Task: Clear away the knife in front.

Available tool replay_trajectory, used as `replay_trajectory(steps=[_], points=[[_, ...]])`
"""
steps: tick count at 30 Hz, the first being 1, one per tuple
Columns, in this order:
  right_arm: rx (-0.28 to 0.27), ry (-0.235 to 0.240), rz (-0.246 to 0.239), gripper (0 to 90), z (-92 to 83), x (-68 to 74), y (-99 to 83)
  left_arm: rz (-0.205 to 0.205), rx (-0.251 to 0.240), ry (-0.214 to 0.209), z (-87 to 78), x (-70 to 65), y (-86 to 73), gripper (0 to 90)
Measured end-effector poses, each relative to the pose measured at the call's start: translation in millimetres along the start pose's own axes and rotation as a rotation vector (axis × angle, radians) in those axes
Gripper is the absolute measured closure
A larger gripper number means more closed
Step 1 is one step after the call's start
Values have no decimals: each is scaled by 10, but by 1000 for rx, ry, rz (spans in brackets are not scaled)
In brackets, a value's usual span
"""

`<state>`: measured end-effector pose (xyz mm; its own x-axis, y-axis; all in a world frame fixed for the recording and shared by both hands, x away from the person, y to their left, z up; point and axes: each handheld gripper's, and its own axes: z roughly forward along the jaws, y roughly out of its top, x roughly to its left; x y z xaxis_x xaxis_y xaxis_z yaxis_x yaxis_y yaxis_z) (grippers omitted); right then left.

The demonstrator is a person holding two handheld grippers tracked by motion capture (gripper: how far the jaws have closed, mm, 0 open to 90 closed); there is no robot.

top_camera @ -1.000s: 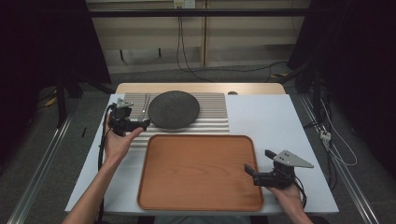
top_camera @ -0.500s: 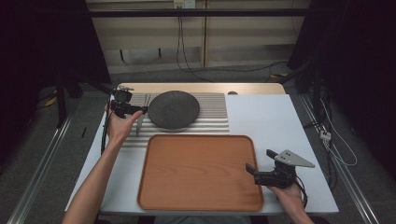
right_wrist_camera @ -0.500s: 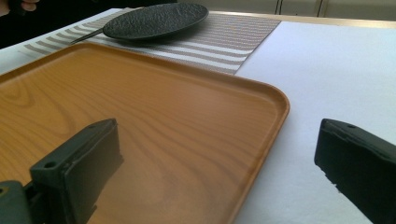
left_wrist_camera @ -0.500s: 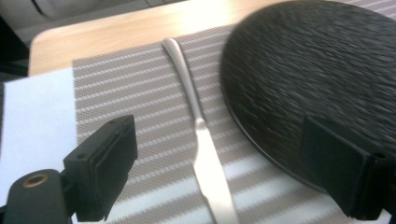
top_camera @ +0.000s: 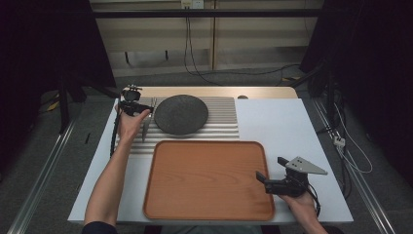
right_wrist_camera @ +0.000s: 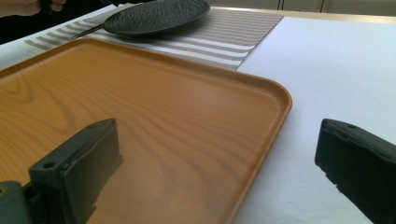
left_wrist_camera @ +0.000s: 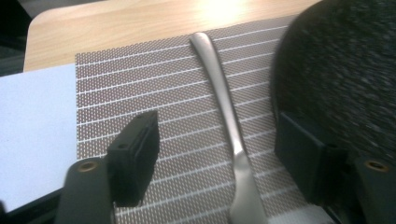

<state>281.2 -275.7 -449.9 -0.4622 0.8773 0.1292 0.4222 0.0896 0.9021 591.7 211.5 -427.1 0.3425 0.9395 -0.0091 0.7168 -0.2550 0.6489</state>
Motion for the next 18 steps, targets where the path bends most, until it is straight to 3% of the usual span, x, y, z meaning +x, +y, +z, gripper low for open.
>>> replay_trajectory(steps=[3, 9, 13, 18], points=[[0, 4, 1, 2, 0, 1, -2, -33, 4, -12, 83, 27, -8, 387], [5, 13, 1, 2, 8, 4, -1, -55, 10, -9, 167, 21, 39, 489], [10, 15, 3, 2, 11, 2, -3, -44, 28, -30, 199, -21, 85, 584], [12, 18, 1, 1, 7, 3, -5, -31, 80, -17, 282, -58, 57, 676]])
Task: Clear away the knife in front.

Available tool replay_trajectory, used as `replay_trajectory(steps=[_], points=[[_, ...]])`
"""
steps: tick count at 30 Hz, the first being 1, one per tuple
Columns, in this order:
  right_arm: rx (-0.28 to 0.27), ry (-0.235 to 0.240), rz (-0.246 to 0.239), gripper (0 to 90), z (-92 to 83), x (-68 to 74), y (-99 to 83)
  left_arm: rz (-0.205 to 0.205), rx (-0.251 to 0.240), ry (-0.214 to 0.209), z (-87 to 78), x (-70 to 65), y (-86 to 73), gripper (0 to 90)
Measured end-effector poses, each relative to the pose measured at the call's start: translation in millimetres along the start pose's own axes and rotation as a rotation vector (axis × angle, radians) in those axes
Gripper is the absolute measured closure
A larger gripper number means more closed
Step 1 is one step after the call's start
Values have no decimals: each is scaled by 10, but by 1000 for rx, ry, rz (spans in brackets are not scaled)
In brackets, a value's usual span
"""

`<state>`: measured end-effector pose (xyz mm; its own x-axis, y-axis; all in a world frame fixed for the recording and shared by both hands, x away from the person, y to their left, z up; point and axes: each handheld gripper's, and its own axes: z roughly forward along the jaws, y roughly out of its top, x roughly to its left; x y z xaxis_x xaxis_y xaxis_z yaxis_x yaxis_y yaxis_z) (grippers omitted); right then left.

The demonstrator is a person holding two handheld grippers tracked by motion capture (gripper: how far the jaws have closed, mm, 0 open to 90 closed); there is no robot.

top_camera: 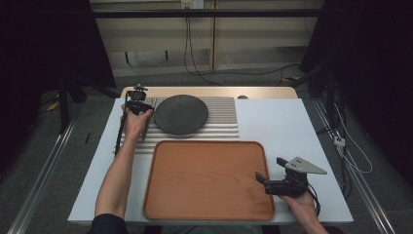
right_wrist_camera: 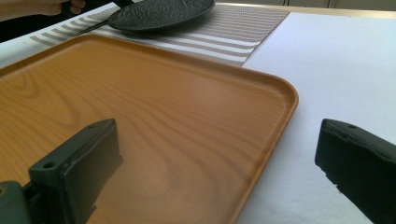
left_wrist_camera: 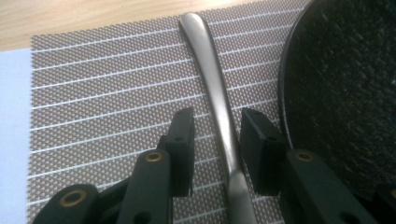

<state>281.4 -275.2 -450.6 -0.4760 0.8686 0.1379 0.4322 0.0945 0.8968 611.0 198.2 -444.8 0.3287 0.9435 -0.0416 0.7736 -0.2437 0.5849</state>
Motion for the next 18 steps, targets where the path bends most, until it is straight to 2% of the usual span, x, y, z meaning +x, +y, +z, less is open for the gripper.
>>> replay_trajectory(steps=[2, 3, 4, 6, 7, 8, 12, 18], points=[[2, 1, 1, 1, 4, 0, -1, 8, -5, 1, 18, -15, 1, 685], [4, 2, 1, 0, 9, 0, -1, 2, -7, -20, 22, -19, 6, 731], [5, 3, -2, 0, 15, -2, -2, -1, -8, -14, 27, -26, 11, 774], [7, 2, -3, 0, 20, 1, 0, 2, -4, -6, 34, -36, 21, 778], [8, 3, -5, 0, 18, 5, -1, -17, 8, -17, 36, -17, 39, 781], [10, 4, -7, 0, 15, 4, -2, -17, 8, -17, 36, -17, 39, 783], [6, 1, -4, 0, 13, 3, -1, 10, 26, -8, 21, -28, 43, 795], [10, 1, -9, 0, 19, 6, -1, 38, 70, -23, -39, -14, 17, 800]])
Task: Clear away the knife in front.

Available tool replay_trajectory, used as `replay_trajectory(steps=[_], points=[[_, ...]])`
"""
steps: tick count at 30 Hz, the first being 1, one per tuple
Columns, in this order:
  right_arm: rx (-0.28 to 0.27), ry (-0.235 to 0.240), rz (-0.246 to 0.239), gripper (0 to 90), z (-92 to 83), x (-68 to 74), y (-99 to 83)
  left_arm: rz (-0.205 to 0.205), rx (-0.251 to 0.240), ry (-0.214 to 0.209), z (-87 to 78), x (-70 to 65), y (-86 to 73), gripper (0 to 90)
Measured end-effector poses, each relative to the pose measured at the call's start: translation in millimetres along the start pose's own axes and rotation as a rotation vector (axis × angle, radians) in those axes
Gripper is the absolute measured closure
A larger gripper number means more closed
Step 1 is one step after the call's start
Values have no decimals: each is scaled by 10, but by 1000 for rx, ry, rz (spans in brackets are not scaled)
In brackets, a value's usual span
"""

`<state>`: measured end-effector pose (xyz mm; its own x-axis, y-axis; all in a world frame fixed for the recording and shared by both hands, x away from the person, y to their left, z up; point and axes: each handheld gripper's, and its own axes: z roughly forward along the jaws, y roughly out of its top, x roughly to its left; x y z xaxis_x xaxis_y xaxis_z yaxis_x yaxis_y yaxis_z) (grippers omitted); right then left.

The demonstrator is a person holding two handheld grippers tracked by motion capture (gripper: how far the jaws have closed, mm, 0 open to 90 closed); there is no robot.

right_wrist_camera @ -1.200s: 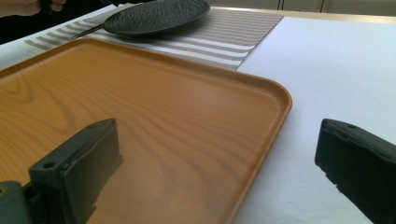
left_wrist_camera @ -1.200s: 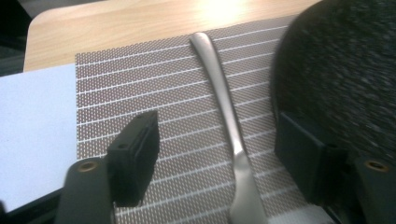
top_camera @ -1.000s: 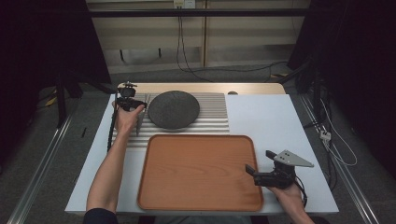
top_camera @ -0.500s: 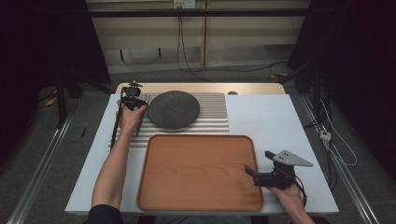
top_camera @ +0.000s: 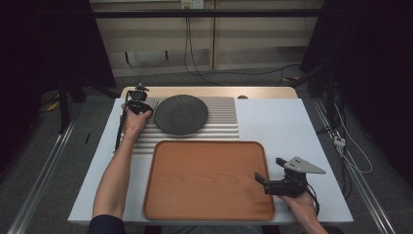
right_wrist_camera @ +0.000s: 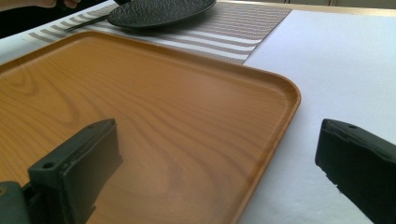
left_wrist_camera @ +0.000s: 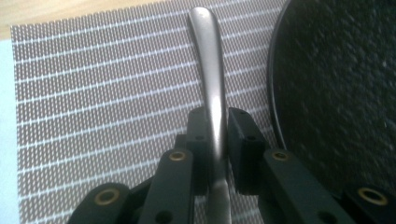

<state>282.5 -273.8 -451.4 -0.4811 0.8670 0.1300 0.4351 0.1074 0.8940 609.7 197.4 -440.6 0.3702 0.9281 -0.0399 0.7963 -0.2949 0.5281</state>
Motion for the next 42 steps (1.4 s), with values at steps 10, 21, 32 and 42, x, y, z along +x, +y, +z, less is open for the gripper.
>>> replay_trajectory(steps=[10, 21, 32, 42], points=[[2, -4, -3, 0, -4, 4, 0, 13, 18, -28, -41, 37, -46, 788], [1, -3, -5, 0, -7, 6, -2, -2, 33, -22, -34, 25, -32, 791], [2, -4, -7, 0, -9, 2, 0, 31, 40, -11, -39, -2, -22, 802], [3, -5, -5, 0, -1, 14, 4, 22, 34, -22, -62, 1, -30, 803]])
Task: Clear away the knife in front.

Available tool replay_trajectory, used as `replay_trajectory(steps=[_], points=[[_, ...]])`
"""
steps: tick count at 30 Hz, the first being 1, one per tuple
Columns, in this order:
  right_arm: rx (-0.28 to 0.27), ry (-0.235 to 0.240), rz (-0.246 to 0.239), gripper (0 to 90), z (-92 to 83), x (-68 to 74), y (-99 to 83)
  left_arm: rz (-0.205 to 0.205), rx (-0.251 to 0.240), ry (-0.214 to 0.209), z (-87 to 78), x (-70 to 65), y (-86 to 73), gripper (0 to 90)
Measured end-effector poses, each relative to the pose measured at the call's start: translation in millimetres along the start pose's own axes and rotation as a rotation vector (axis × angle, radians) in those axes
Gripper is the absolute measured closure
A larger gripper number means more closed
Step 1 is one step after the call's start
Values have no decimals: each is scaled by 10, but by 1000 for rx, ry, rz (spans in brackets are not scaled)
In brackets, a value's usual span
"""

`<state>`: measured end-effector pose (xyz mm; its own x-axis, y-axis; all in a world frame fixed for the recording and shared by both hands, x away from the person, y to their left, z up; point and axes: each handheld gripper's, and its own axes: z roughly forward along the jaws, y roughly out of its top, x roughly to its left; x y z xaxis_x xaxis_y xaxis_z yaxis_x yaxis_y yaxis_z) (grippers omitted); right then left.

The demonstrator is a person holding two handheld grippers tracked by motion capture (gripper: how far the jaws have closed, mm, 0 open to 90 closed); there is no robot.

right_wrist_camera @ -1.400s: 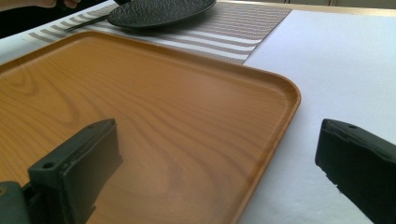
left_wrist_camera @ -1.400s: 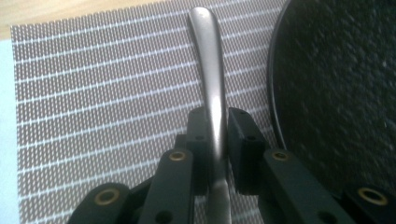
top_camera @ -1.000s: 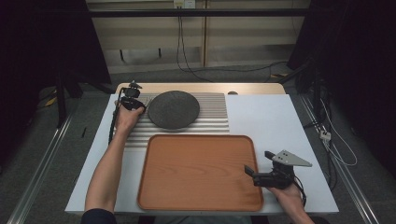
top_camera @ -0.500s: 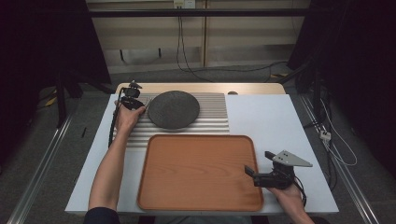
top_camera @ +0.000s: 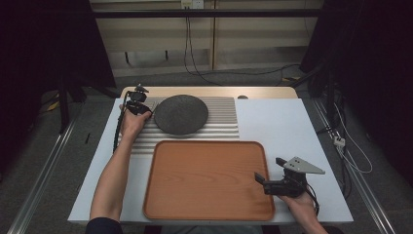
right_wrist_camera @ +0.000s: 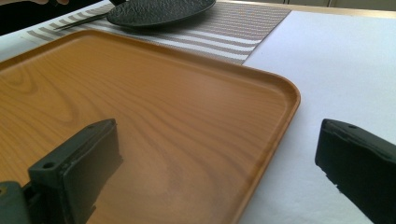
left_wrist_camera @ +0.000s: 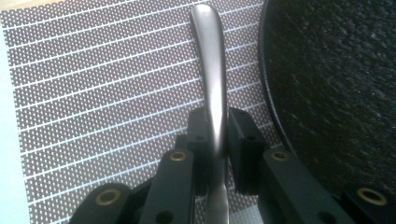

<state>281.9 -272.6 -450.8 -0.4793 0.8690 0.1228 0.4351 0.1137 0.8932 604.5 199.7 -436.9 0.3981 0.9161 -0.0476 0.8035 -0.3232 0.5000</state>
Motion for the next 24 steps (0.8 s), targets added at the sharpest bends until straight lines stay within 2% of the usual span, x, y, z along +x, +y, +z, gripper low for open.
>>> replay_trajectory(steps=[6, 13, 14, 15, 16, 24], points=[[0, 1, -4, 0, -4, 1, -1, 18, -8, -3, -85, -22, 16, 803], [-1, 1, -7, 0, 5, 7, 0, 40, -24, -7, -268, -24, 21, 803], [0, 0, -7, 0, 5, 10, 0, 33, -32, -10, -286, -28, 18, 803], [0, 1, -9, 0, 5, 13, 0, 48, -27, -13, -319, -20, 20, 803], [0, 1, -9, 0, 5, 13, 0, 41, -32, -11, -343, -29, 13, 803], [2, 3, -10, 0, -4, 26, 1, 70, -66, -42, -515, -105, -59, 803]])
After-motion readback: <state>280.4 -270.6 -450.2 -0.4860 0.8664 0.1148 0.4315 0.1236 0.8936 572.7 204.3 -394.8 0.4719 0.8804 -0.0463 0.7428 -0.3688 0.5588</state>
